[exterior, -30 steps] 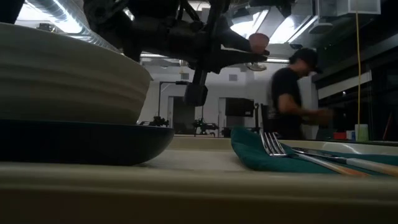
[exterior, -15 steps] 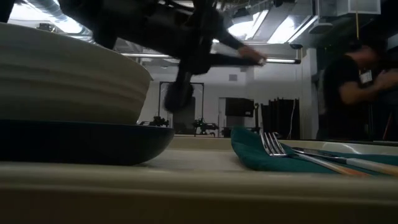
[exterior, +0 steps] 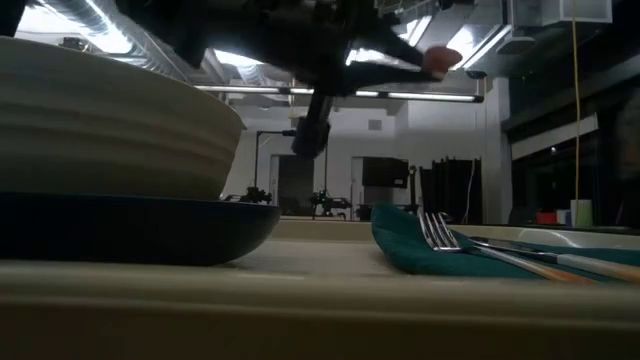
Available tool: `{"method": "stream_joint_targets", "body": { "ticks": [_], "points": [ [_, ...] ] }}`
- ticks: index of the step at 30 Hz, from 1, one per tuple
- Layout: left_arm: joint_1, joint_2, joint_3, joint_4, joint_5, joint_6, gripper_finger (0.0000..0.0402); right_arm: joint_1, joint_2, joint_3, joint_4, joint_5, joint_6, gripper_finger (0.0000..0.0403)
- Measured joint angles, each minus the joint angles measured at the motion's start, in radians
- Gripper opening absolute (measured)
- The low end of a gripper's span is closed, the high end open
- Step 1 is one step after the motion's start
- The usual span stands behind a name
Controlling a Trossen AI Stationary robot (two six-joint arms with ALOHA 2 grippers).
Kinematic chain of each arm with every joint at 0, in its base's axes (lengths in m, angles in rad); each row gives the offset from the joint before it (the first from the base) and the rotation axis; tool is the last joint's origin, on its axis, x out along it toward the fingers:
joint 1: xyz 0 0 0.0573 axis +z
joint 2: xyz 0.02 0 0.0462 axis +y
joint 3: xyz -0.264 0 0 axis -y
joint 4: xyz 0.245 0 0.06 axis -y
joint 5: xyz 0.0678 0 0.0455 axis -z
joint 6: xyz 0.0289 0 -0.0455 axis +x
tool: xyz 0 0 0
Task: Set up tray
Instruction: Put the orange spoon on top of the napkin to the left of the orange fork
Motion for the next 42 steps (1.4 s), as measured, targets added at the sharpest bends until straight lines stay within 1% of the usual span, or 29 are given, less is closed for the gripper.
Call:
{"method": "stream_joint_targets", "body": {
  "ticks": [3, 7, 9, 10, 16, 18, 20, 22, 24, 28, 30, 33, 35, 39, 41, 42],
  "points": [
    [0.008, 0.000, 0.037, -0.048, 0.055, 0.080, 0.0002, 0.000, 0.000, 0.000, 0.000, 0.000, -0.004, 0.0103],
    [0.015, 0.000, 0.106, -0.212, 0.159, 0.152, 0.0002, 0.000, 0.000, 0.000, -0.002, -0.001, -0.005, 0.0103],
    [0.015, 0.000, 0.131, -0.296, 0.181, 0.133, 0.0002, 0.000, 0.000, 0.000, -0.002, -0.001, -0.005, 0.0103],
    [0.013, 0.000, 0.137, -0.310, 0.184, 0.111, 0.0002, 0.000, 0.000, 0.000, -0.002, -0.001, -0.005, 0.0103],
    [0.010, 0.000, 0.140, -0.290, 0.183, 0.015, 0.0002, 0.000, 0.000, 0.000, -0.001, -0.001, -0.009, 0.0103],
    [0.010, 0.000, 0.140, -0.288, 0.172, 0.019, 0.0002, 0.000, 0.000, 0.000, -0.001, -0.001, -0.012, 0.0103],
    [0.006, 0.000, 0.140, -0.282, 0.149, 0.064, 0.0002, 0.000, 0.000, 0.000, -0.003, -0.002, -0.012, 0.0103],
    [0.004, 0.000, 0.140, -0.282, 0.129, 0.113, 0.0002, 0.000, 0.000, 0.000, -0.017, -0.027, -0.010, 0.0103],
    [0.003, -0.001, 0.140, -0.283, 0.108, 0.167, 0.0002, 0.000, 0.000, 0.000, -0.049, -0.062, 0.007, 0.0103],
    [-0.001, -0.015, 0.139, -0.286, 0.018, 0.258, 0.0002, 0.000, 0.000, 0.000, -0.146, -0.172, 0.066, 0.0103],
    [-0.007, -0.043, 0.139, -0.285, -0.032, 0.320, 0.0002, 0.000, 0.000, 0.000, -0.186, -0.230, 0.087, 0.0103],
    [-0.016, -0.104, 0.140, -0.285, -0.066, 0.423, 0.0002, 0.000, -0.004, 0.000, -0.216, -0.283, 0.106, 0.0103],
    [-0.020, -0.152, 0.140, -0.318, -0.086, 0.471, 0.0002, 0.000, -0.009, 0.000, -0.217, -0.312, 0.107, 0.0103],
    [-0.020, -0.235, 0.141, -0.456, -0.124, 0.511, 0.0002, 0.000, -0.011, 0.010, -0.219, -0.349, 0.121, 0.0103],
    [-0.013, -0.248, 0.141, -0.495, -0.120, 0.528, 0.0002, 0.000, -0.009, 0.014, -0.218, -0.373, 0.127, 0.0103],
    [-0.007, -0.252, 0.141, -0.513, -0.100, 0.536, 0.0002, 0.000, -0.007, 0.014, -0.216, -0.392, 0.127, 0.0103]
  ]
}}
